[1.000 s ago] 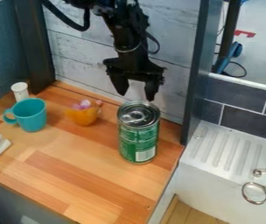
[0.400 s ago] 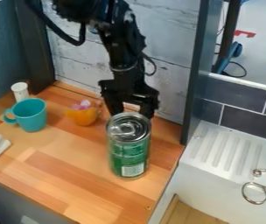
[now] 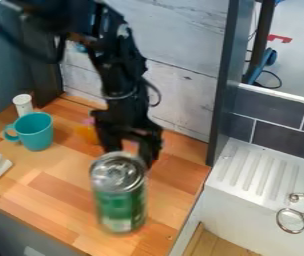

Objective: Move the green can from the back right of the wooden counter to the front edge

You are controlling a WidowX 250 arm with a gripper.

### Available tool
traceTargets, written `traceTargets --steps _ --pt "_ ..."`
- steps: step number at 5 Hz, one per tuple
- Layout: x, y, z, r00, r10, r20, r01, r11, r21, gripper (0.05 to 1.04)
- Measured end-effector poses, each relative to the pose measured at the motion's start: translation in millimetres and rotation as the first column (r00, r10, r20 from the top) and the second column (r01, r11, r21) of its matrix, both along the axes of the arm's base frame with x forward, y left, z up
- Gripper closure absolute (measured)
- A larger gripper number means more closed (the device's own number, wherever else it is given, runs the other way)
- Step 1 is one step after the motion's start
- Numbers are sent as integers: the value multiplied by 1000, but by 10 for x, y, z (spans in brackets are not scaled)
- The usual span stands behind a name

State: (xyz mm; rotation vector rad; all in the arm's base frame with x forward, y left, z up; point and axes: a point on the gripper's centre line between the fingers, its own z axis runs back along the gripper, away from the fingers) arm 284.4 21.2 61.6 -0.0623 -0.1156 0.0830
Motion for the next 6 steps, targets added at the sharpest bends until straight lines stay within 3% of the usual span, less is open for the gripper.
traceTargets --steps 1,3,4,5,6 --pt "-280 59 -67 999 29 -28 -29 999 -17 83" --pt "-309 151 1 998 54 -32 -55 997 -55 83" --pt "-109 303 340 994 87 68 -81 993 -81 83" --pt "-113 493 626 982 126 140 -115 990 -84 83" --pt "-343 670 856 991 87 100 -87 996 -2 83"
